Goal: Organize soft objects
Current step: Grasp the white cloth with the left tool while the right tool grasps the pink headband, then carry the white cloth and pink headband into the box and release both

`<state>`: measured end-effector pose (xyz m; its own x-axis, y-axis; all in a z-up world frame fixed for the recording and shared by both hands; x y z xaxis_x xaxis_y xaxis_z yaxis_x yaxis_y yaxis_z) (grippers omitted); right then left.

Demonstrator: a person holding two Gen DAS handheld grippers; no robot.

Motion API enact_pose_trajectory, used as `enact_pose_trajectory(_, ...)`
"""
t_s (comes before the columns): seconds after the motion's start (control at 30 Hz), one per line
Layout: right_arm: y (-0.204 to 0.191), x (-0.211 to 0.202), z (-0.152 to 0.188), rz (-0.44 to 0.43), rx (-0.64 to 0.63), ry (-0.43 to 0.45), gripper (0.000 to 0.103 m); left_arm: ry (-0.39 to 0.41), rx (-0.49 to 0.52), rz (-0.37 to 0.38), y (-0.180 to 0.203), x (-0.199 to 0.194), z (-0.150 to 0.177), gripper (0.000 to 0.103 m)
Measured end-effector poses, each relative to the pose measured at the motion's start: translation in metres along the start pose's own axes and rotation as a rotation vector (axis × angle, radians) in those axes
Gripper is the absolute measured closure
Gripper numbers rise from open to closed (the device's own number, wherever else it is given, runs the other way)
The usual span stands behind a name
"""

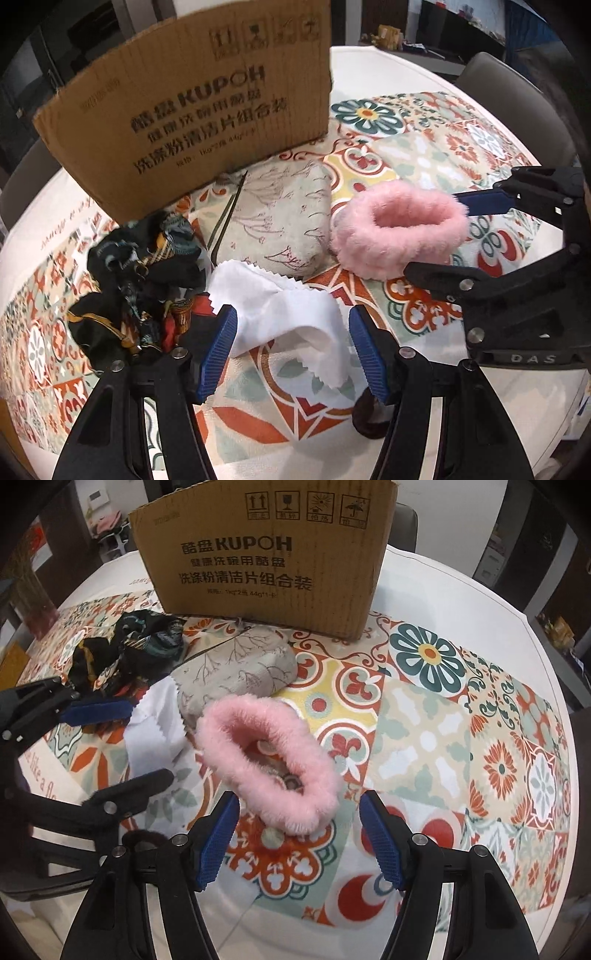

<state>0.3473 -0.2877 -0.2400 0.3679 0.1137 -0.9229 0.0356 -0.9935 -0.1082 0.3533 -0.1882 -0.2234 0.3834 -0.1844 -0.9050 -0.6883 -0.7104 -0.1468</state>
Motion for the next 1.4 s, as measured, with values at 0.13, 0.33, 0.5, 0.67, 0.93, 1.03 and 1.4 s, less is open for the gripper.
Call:
enact_pose_trajectory(0.13,0.0,0.005,-0.005,-0.002,-0.003,0.004,0.035,-0.009,-0.03,0.024,-0.001,0.01,0.003,0.048)
enact_pose_trajectory(0.33,-0.004,0.008,-0.009,-0.054,0.039,0.019,0.035,-0.011,-0.063,0.062,0.003,0.022,0.002,0.065)
enact_pose_trajectory(0.5,-0.013,0.004,-0.007,-0.068,0.043,0.061,0.049,0.0,-0.086,0.065,0.001,0.022,0.003,0.082)
enact_pose_trajectory(0.67,-0.015,0.003,-0.005,-0.092,0.091,0.071,0.066,0.02,-0.129,0.099,-0.001,0.02,0.006,0.088)
enact_pose_trajectory(0.93,-0.011,-0.006,0.001,-0.119,0.183,0.097,0.073,0.054,-0.158,0.104,-0.002,0.006,0.01,0.094)
enact_pose_trajectory(1.03,-0.011,-0.014,0.003,-0.118,0.203,0.118,0.073,0.073,-0.165,0.099,-0.002,-0.004,0.01,0.094)
enact_pose_trajectory(1.4,-0.018,-0.057,0.004,-0.122,0.276,0.217,0.073,0.173,-0.193,0.079,-0.012,-0.05,0.003,0.094)
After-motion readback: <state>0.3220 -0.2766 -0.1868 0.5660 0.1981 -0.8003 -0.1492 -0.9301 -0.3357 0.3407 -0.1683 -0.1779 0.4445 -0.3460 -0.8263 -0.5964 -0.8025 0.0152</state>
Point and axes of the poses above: each gripper's, at about its wrist camera, not at the fingertips, and x roughly the way its jaws point, y to its right, z to its underside, the point moved 10 cm from there along x, roughly the way its jaws point, and after that the axes turned 12 degrees about x, right-handed, at the moved point
